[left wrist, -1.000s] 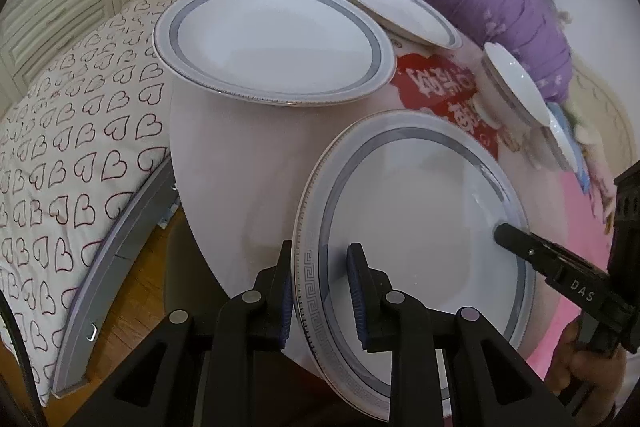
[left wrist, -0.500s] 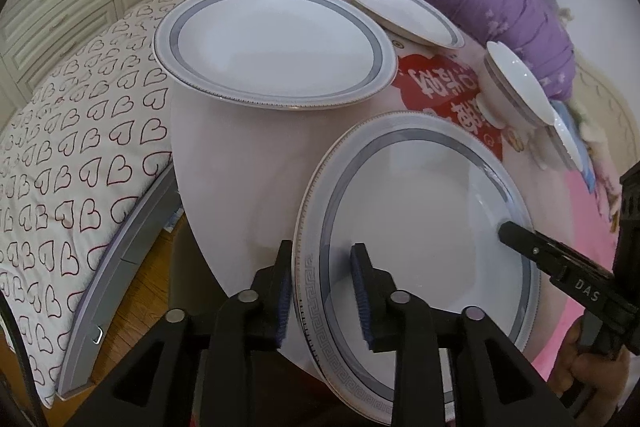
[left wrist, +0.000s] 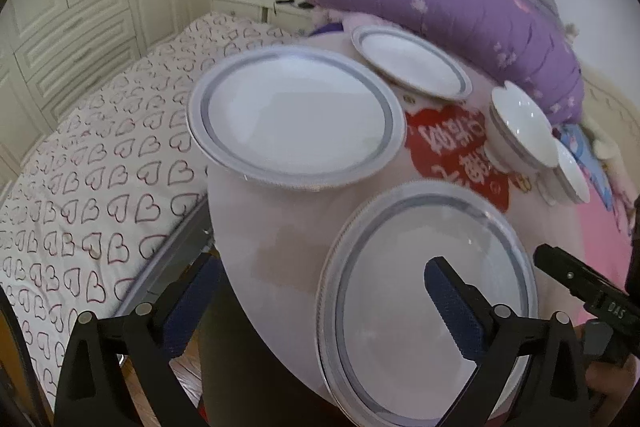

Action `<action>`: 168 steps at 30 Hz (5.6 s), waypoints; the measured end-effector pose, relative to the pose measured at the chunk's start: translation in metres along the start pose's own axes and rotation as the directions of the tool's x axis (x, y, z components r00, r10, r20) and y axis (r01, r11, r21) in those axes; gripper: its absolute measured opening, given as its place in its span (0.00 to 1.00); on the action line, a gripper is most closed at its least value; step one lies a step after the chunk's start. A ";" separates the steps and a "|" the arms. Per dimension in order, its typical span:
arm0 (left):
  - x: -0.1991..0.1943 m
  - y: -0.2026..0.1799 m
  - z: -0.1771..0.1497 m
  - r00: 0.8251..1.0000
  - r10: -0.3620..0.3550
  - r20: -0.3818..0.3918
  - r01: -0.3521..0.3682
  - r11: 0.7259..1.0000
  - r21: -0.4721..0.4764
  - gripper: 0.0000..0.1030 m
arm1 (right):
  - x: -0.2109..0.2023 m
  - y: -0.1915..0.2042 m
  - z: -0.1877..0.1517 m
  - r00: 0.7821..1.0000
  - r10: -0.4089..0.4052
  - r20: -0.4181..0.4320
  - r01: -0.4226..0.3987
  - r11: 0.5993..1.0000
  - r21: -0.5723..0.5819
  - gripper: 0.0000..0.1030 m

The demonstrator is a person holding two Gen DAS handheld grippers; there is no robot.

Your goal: Organize plates and bowls

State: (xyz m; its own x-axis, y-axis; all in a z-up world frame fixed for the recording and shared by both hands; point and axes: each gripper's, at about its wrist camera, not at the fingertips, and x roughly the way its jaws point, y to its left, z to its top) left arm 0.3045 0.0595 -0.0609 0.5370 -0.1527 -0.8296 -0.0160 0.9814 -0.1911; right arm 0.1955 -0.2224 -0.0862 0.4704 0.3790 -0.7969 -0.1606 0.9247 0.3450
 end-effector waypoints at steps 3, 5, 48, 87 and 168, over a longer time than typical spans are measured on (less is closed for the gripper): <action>-0.011 0.003 0.004 0.999 0.014 0.038 -0.013 1.000 -0.012 0.99 | -0.008 0.004 0.008 0.999 0.014 0.037 -0.013 1.000 -0.012 1.00; -0.019 0.007 0.007 0.998 0.023 0.066 -0.022 0.999 -0.025 0.99 | -0.015 0.010 0.016 0.997 0.032 0.071 -0.031 0.999 -0.025 1.00; 0.061 0.124 0.112 0.994 0.100 0.047 -0.090 0.978 -0.187 0.99 | 0.105 0.117 0.122 0.981 0.150 -0.127 -0.164 0.981 -0.107 1.00; 0.131 0.132 0.131 0.999 -0.019 -0.049 0.011 0.987 -0.162 0.17 | 0.165 0.111 0.132 0.970 0.134 -0.205 -0.153 0.985 -0.077 0.37; 0.008 -0.015 -0.021 0.999 -0.030 -0.026 0.034 0.987 0.155 0.29 | -0.006 0.031 -0.018 0.994 0.028 -0.109 -0.044 0.988 -0.151 0.45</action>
State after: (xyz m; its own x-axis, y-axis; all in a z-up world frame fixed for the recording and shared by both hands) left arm 0.2910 0.0417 -0.0756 0.5152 -0.1856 -0.8367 0.1333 0.9817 -0.1356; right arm 0.1723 -0.1954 -0.0795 0.3686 0.4061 -0.8362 -0.3101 0.9017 0.3013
